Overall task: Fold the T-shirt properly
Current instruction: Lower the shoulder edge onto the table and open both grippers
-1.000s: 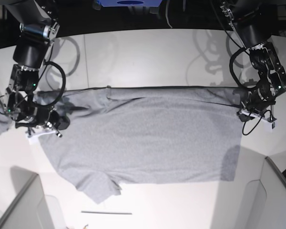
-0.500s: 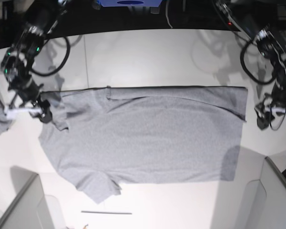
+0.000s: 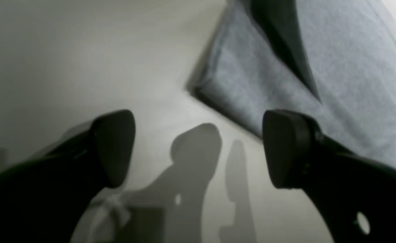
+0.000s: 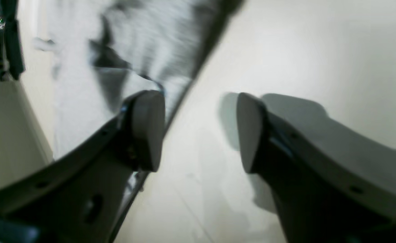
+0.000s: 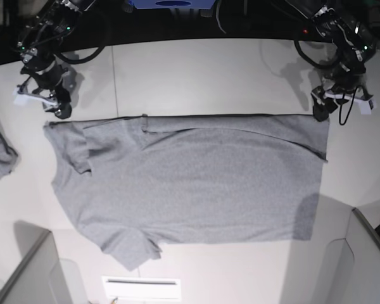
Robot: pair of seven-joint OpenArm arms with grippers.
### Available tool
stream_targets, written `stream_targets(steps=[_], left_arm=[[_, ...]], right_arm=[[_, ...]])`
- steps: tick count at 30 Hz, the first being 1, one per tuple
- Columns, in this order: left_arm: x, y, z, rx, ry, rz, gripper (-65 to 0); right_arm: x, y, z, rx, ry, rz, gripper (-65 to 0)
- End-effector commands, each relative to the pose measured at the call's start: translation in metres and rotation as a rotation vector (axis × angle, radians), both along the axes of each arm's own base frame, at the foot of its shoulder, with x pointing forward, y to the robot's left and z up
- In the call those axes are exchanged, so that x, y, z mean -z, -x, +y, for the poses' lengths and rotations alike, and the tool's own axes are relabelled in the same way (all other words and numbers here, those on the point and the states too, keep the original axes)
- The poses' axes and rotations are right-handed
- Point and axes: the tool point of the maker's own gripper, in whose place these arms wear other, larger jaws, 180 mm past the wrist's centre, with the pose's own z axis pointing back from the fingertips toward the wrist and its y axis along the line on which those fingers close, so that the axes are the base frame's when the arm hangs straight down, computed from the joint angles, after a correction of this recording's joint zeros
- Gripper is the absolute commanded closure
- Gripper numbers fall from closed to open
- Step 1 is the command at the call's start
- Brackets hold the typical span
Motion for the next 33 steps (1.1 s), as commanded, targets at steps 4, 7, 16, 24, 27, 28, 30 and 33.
stream_targets(steps=[4, 7, 16, 24, 27, 28, 30, 33], left_arm=[[0.000, -0.012, 0.004, -0.012, 0.020, -0.030, -56.9], [0.007, -0.021, -0.001, -0.019, 0.061, -0.034, -56.9], [0.011, -0.041, -0.018, 0.028, 0.096, -0.042, -56.8], [0.009, -0.046, -0.013, 0.007, 0.081, -0.075, -28.1], [0.015, -0.044, -0.012, 0.004, 0.094, -0.060, -22.7], [0.017, -0.043, -0.010, 0.003, 0.095, -0.055, -21.7], [0.020, -0.041, -0.009, 0.002, 0.100, -0.046, -21.4], [0.022, -0.040, -0.010, 0.001, 0.104, -0.042, -21.4]], right_arm=[[-0.012, -0.007, -0.014, 0.033, 0.057, -0.053, -33.5], [-0.013, -0.010, -0.015, 0.034, 0.064, -0.058, -33.5], [0.005, -0.021, -0.010, 0.049, -0.001, -0.042, -33.5], [0.014, -0.038, -0.017, 0.066, -0.010, -0.046, -33.5], [0.017, -0.044, -0.024, 0.064, -0.012, -0.042, -33.5], [0.020, -0.044, -0.023, 0.064, -0.021, -0.034, -33.5], [0.020, -0.048, -0.027, 0.065, -0.020, -0.035, -33.5], [0.027, -0.050, -0.026, 0.065, -0.039, -0.024, -33.2]])
